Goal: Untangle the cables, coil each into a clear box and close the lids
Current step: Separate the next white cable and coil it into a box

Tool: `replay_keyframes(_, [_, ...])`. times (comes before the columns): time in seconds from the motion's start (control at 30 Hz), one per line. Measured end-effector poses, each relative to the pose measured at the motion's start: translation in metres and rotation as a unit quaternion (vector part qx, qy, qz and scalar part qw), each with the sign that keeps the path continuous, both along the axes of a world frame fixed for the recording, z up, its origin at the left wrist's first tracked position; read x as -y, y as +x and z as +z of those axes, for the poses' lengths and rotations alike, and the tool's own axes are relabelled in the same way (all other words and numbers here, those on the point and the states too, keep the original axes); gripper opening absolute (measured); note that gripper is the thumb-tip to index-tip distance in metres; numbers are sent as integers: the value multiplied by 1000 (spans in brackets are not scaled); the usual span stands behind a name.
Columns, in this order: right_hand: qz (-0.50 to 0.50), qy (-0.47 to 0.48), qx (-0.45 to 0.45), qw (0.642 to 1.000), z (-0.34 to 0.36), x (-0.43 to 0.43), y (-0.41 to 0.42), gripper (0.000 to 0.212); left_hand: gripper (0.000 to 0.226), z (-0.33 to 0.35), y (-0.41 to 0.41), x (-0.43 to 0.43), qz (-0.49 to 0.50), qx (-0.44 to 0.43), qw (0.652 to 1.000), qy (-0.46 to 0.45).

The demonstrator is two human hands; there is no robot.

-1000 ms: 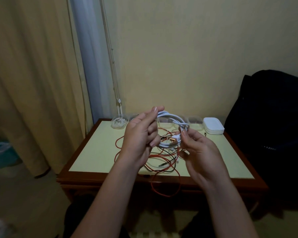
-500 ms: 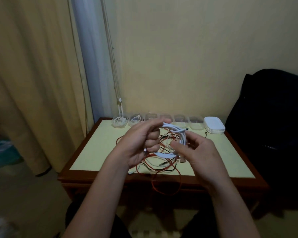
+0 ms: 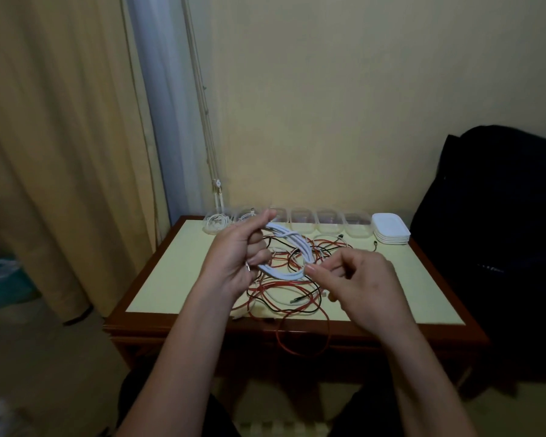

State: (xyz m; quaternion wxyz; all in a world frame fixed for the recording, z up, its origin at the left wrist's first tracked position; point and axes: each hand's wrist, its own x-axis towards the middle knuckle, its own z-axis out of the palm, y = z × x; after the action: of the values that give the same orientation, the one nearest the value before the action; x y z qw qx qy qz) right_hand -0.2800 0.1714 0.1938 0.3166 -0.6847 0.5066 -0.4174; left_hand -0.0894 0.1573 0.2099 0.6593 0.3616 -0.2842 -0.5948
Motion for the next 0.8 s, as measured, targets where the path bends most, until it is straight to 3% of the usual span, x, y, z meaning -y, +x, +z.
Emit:
replay_keyframes(0.13, [65, 41, 98, 992, 0, -1, -7, 20, 19, 1, 3, 3, -6, -37, 999, 6])
replay_keyframes(0.23, [57, 40, 144, 987, -4, 5, -7, 21, 13, 2, -5, 5, -20, -73, 997, 8])
replay_keyframes(0.33, [35, 56, 192, 979, -9, 14, -2, 14, 18, 2, -11, 9, -34, -114, 993, 3])
replay_keyframes(0.4, [27, 73, 217, 973, -19, 22, 5, 21, 22, -5, -12, 14, -42, -157, 987, -1])
replay_keyframes(0.6, [50, 230, 447, 863, -57, 46, 26, 21, 25, -59, -12, 36, -105, -385, 917, -4])
replay_keyframes(0.7, [25, 270, 474, 838, -70, 56, 23, 18, 29, -80, -14, 46, -73, -340, 936, 42])
replay_keyframes(0.8, [-28, 248, 428, 869, -82, 66, 22, 19, 38, -92, -18, 52, -34, -182, 978, 93])
